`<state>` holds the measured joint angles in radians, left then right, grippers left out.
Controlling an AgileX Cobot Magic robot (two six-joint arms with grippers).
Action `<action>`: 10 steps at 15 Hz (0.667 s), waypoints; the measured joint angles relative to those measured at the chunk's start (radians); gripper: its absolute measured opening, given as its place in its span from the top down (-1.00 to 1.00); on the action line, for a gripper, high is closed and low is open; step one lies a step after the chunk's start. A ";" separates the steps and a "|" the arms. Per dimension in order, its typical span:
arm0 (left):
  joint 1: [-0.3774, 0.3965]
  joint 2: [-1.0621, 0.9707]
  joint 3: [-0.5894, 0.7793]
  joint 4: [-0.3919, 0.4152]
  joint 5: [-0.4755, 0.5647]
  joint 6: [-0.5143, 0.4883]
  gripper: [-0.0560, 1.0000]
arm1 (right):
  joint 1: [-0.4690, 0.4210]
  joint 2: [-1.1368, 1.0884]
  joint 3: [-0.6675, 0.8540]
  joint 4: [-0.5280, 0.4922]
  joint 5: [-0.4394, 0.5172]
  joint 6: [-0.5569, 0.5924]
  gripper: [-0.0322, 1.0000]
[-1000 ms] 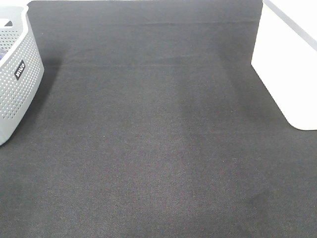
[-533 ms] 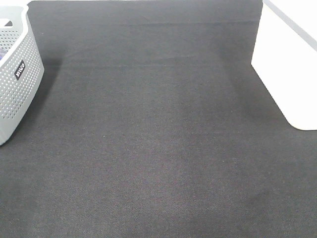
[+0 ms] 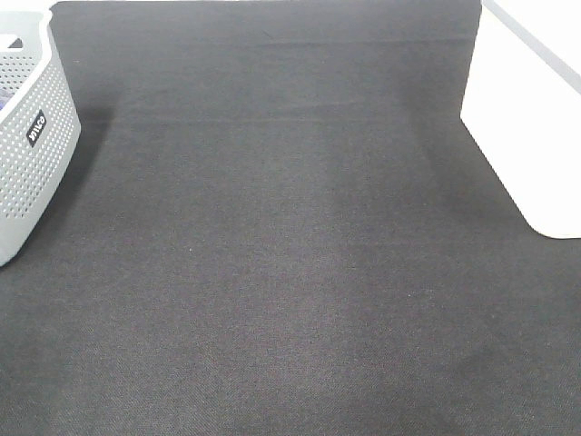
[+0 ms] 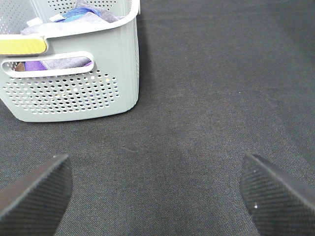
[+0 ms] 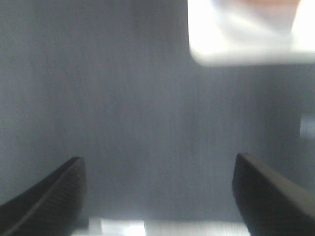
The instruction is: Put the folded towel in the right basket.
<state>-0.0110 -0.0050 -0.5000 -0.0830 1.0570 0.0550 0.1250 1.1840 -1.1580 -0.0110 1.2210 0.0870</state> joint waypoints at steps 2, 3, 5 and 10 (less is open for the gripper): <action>0.000 0.000 0.000 0.000 0.000 0.000 -0.76 | 0.000 -0.207 0.232 -0.002 -0.007 0.001 -0.55; 0.000 0.000 0.000 0.000 0.000 0.000 -0.76 | 0.000 -0.300 0.311 -0.002 -0.010 0.001 -0.55; 0.000 0.000 0.000 0.000 0.000 0.000 -0.76 | 0.000 -0.462 0.422 -0.002 -0.011 0.002 -0.55; 0.000 0.000 0.000 0.000 0.000 0.000 -0.76 | 0.000 -0.891 0.578 0.005 -0.044 -0.014 -0.55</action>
<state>-0.0110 -0.0050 -0.5000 -0.0830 1.0570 0.0550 0.1250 0.2930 -0.5800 -0.0060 1.1770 0.0730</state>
